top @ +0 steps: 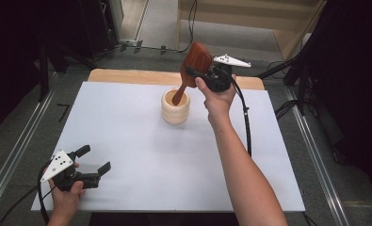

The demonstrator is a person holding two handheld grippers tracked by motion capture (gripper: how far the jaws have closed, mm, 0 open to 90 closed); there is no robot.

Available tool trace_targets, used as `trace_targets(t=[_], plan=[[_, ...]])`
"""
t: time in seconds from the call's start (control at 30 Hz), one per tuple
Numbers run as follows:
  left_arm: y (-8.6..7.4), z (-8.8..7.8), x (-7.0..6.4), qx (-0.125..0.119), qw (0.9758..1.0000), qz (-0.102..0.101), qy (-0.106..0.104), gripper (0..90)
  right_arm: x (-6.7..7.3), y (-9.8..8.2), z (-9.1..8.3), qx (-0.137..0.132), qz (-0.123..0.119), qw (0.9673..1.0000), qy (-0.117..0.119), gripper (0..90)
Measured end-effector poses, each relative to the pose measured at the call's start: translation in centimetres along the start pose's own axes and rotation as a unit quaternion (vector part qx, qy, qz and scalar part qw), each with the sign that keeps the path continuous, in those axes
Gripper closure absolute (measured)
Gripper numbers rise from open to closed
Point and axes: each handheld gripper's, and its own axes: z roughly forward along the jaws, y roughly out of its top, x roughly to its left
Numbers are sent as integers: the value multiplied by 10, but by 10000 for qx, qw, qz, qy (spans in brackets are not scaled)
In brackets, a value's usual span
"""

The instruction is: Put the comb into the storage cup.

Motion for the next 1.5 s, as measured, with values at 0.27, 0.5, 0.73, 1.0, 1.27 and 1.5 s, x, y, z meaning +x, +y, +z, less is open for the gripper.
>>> trace_targets(t=[0.27,0.5,0.73,1.0,1.27,1.5], plan=[[0,0,0,9,10000,27,-17,0,-6,-16,12,124,50,9999,-66,526],[0,0,0,20,10000,45,-22,0,-6,-26,22,229,45,9997,-91,526],[0,0,0,13,10000,39,-28,0,-6,-39,31,231,125,9996,-122,526],[0,0,0,23,10000,53,-12,0,-14,-56,38,275,371,9987,-236,526],[0,0,-1,23,10000,71,-18,0,-19,-65,38,198,591,9978,-233,526],[0,1,-2,39,9999,111,-8,0,-28,-76,39,44,1194,9927,-180,517]])
